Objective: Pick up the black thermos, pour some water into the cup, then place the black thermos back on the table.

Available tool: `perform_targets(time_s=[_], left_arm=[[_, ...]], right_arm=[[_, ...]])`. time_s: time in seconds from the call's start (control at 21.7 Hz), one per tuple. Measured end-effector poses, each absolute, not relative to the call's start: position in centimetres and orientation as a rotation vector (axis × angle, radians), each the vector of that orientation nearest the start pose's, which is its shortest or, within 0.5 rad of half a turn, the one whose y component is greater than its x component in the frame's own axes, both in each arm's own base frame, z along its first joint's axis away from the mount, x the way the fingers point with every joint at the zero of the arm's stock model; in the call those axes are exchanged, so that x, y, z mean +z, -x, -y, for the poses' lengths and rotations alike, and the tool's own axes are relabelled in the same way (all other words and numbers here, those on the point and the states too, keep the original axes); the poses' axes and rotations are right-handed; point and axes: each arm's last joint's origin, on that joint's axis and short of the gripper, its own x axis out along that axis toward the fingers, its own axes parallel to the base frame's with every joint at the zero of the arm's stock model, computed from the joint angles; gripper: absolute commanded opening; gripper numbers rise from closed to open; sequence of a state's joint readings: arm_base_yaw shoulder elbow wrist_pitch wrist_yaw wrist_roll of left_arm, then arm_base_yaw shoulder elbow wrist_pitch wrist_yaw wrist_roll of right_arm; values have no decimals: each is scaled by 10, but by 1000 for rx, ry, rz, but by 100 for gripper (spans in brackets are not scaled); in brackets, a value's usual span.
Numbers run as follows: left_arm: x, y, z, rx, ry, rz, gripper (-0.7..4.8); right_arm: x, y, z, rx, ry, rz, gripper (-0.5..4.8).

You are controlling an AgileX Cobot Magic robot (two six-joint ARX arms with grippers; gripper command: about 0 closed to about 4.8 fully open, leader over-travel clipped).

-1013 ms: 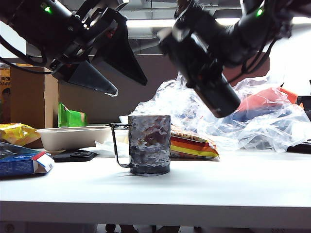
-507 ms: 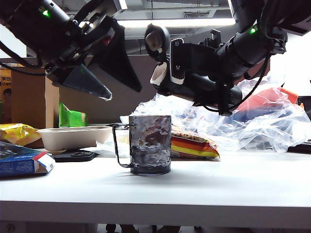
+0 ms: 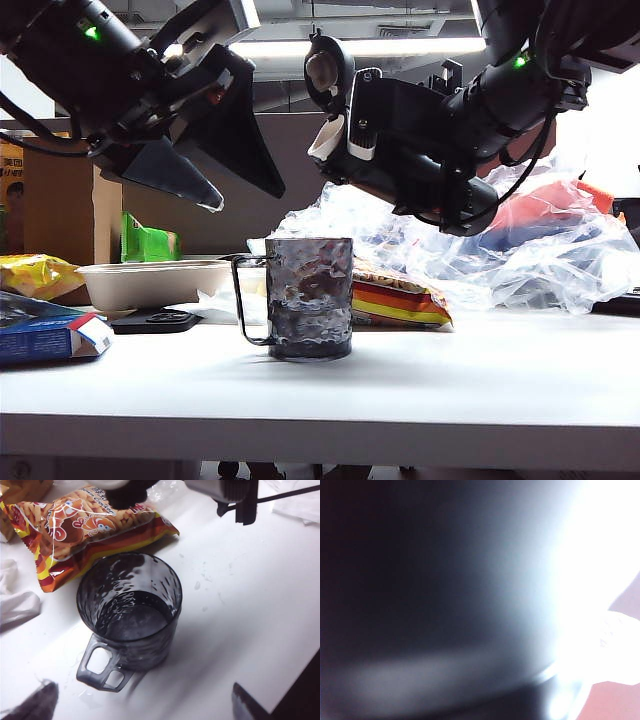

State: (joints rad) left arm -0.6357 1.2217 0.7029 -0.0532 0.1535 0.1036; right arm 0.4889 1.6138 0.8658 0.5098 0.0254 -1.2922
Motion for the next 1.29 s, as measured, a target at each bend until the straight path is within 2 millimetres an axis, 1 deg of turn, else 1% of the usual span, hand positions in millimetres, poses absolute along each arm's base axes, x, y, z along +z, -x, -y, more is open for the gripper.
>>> perform_targets(time_s=[0.14,0.32,0.46,0.55,0.69,1.29], left_arm=[[230,-201,154,-795,-233,-531,479],[230,-201,154,-795,-233,-531,479],[230,-201,154,-795,-233,-531,479],[230,-201,154,-795,-233,-531,479],[230,-201,154,-794,-233,-531,479],[230,-202,154,-780,-236,-526,479]], right_arm=[[225,-306,-162,527,1380,143,148],[225,-306,-162,521,1637,219,148],[225,-306,-162,515,1760,257,148],[225,-306,-162,513,1803,270,148],[225,-306,-162,512,1825,278,148],[226,-306,-162,506,1824,283,148]])
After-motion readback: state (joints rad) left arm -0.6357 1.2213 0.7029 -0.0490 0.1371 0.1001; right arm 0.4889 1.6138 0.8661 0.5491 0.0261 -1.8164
